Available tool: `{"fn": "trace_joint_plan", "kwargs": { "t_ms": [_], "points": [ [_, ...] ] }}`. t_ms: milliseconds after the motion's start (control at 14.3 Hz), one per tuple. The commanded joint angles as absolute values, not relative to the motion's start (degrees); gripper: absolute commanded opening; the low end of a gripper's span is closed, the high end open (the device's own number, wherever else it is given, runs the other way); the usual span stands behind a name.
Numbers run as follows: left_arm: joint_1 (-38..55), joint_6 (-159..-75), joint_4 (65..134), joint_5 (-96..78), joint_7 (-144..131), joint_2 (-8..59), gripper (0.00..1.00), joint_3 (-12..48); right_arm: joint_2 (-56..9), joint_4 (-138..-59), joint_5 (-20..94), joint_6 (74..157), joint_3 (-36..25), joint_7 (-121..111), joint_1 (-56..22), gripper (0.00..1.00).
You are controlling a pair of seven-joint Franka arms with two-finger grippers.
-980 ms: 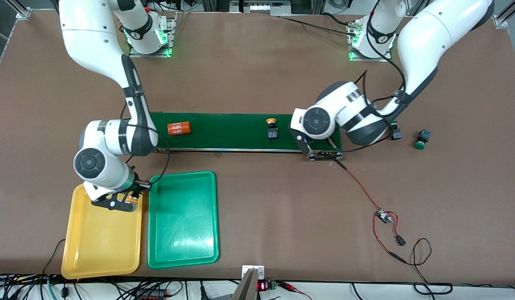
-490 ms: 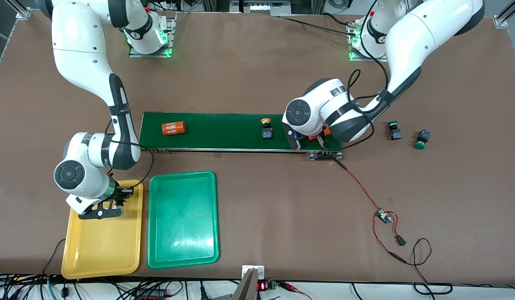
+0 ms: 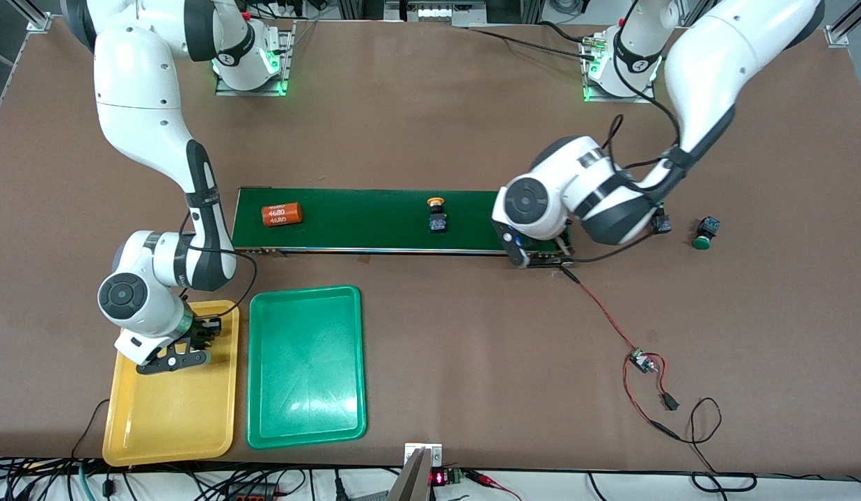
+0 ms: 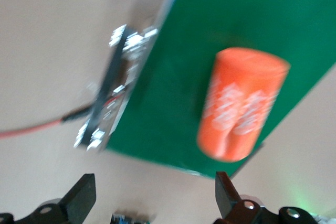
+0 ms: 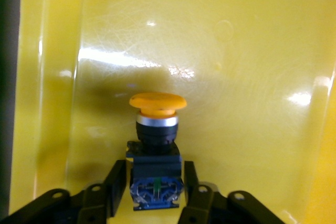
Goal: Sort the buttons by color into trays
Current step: 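Put the yellow button in the yellow tray while the left gripper places cylinder, then grasp the blue button with the right gripper while the left gripper takes green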
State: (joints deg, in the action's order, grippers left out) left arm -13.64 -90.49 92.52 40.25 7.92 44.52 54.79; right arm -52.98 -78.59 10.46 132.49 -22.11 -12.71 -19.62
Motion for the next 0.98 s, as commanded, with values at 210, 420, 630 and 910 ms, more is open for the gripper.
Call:
{"fn": "trace_joint_plan", "kwargs": {
  "t_ms": [210, 420, 630, 910],
  "points": [
    [-23.3, -89.6, 92.8, 40.3, -12.4, 42.6, 1.00, 54.9, -47.0, -77.2, 16.1, 122.7, -21.3, -14.2, -19.8, 1.00],
    [-27.3, -87.3, 93.3, 40.1, -26.3, 42.8, 1.00, 54.7, -40.1, -77.3, 16.0, 113.5, -21.4, -9.3, -22.8, 1.00],
    [-31.9, -86.0, 94.3, 40.1, -36.3, 43.9, 1.00, 54.4, -35.7, -78.5, 15.6, 107.9, -21.6, -3.2, -27.5, 1.00],
    [-37.3, -84.9, 94.8, 40.1, -34.9, 45.2, 1.00, 51.9, -30.9, -84.4, 15.4, 107.2, -21.7, 8.1, -34.7, 1.00]
  ]
}}
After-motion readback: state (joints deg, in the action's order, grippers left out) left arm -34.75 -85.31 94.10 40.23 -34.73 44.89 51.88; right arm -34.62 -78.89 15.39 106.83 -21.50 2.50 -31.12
